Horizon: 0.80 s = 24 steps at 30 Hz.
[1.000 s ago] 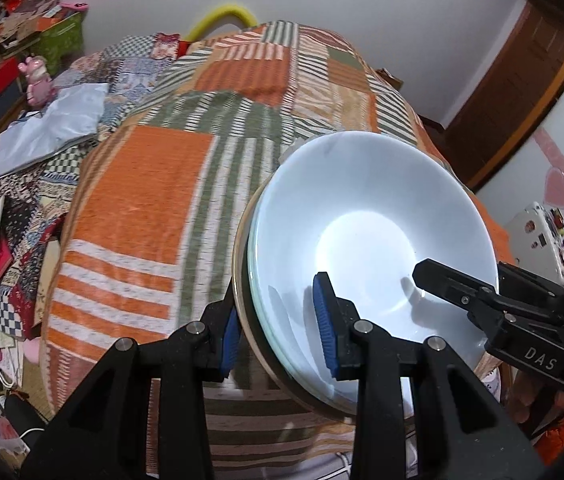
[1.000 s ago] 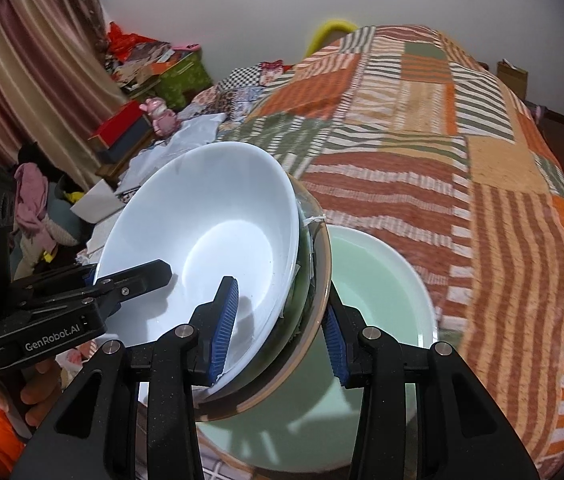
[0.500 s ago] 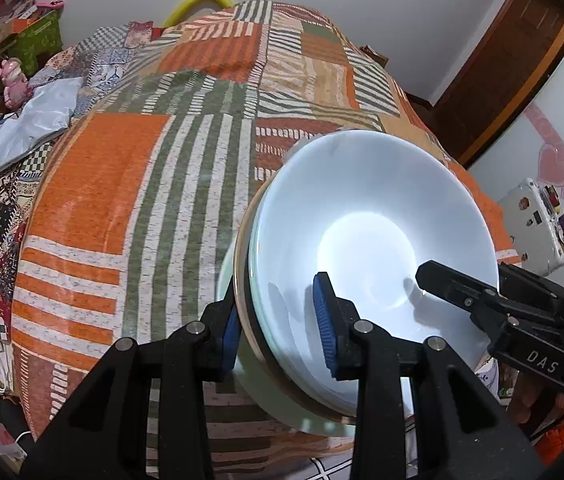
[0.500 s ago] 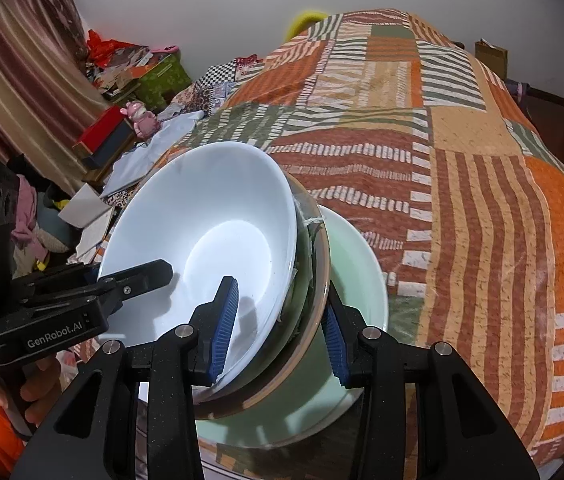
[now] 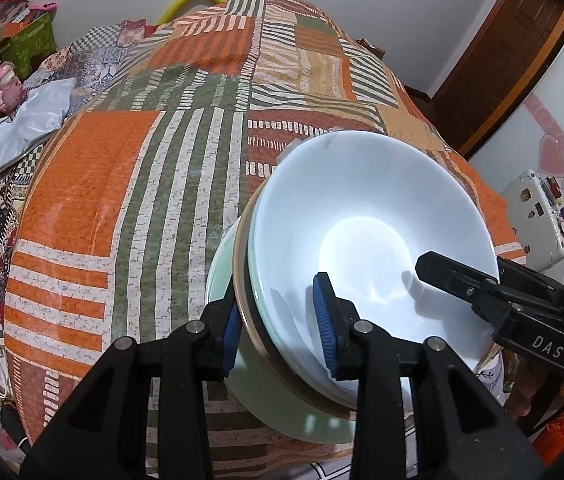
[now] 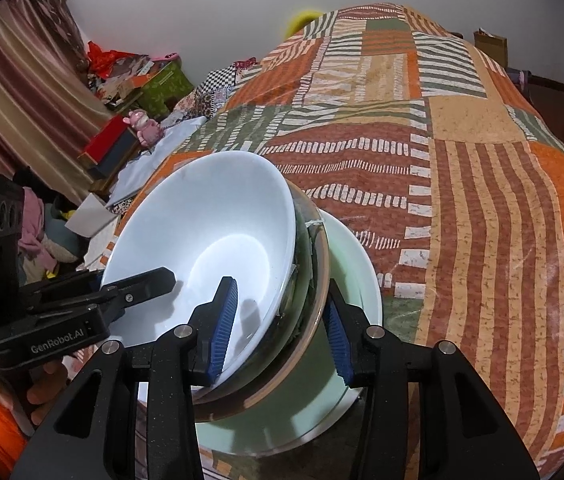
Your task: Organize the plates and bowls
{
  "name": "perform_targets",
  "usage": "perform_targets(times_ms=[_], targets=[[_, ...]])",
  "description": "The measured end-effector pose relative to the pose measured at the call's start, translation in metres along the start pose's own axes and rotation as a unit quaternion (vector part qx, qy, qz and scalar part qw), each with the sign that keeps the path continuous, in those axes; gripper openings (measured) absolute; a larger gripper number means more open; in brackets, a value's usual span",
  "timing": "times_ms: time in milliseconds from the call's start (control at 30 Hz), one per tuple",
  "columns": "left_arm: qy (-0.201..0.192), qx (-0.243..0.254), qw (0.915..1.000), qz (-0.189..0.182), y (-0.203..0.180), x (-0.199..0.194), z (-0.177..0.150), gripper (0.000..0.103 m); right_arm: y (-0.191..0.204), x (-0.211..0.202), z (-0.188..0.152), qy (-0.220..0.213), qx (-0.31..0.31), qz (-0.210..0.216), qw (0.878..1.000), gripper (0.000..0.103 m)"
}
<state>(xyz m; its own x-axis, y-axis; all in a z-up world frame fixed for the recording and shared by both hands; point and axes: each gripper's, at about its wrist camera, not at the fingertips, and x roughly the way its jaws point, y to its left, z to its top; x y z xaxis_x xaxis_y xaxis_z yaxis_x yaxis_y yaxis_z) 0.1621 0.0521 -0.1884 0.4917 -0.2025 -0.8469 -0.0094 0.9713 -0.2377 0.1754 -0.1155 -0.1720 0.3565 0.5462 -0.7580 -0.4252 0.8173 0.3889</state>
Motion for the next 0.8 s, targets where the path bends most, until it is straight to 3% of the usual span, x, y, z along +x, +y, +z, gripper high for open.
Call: perform_targets(times_ms=[200,367,600,800], targets=[[-0.001,-0.02,0.9998,-0.007,0.008,-0.006,0.002,0.033,0.006,-0.018,0.002,-0.026,-0.025,-0.026,0.999,0.041],[-0.034,-0.019,0.9992,-0.004,0.008,-0.032,0.004,0.033,0.012,-0.049,0.005,-0.069,-0.04,-0.031,0.996,0.041],[-0.123,-0.007,0.9922,-0.016,-0.003,-0.098,0.003,0.033,0.038,-0.111,0.007,-0.161,-0.071,-0.023,0.984,0.041],[-0.203,0.009,0.9791,-0.011,-0.018,-0.159,-0.007,0.034,0.065,-0.155,0.003,-0.225,-0.102,-0.014,0.969,0.041]])
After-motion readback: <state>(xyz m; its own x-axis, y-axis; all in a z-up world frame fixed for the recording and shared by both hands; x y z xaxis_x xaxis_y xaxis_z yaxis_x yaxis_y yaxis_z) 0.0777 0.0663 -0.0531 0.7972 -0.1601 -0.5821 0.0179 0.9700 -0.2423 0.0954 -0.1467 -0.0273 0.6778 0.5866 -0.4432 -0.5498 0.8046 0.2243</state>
